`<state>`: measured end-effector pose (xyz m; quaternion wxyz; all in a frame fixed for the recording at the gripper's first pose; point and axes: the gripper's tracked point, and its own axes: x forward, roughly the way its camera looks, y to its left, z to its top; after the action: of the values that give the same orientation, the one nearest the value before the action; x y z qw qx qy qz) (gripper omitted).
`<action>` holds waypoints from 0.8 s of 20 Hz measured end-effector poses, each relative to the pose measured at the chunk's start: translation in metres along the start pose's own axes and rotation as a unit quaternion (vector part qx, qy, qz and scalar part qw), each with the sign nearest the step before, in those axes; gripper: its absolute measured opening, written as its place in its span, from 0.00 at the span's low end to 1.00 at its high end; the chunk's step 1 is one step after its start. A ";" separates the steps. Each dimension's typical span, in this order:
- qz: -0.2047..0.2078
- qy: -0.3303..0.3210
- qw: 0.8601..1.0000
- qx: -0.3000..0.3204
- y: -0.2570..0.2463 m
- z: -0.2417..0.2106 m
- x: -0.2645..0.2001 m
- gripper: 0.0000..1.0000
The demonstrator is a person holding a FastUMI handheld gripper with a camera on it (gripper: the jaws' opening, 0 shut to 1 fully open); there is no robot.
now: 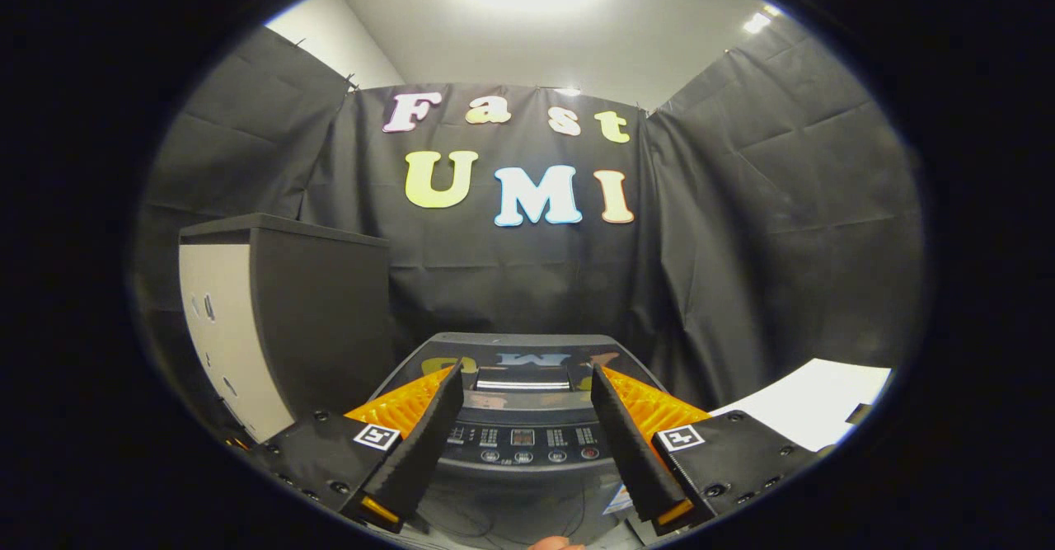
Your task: Put the clothes into the washing machine and then close the washing machine lid.
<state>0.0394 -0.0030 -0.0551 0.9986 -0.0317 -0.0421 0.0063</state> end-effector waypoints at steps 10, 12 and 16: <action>0.026 0.012 1.000 0.009 0.012 -0.026 -0.077 0.97; 0.028 0.012 1.000 0.007 0.010 -0.026 -0.086 0.97; 0.029 0.013 0.999 0.020 0.009 -0.021 -0.096 0.97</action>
<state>-0.0548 0.0032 -0.0851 0.9989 -0.0134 -0.0282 0.0359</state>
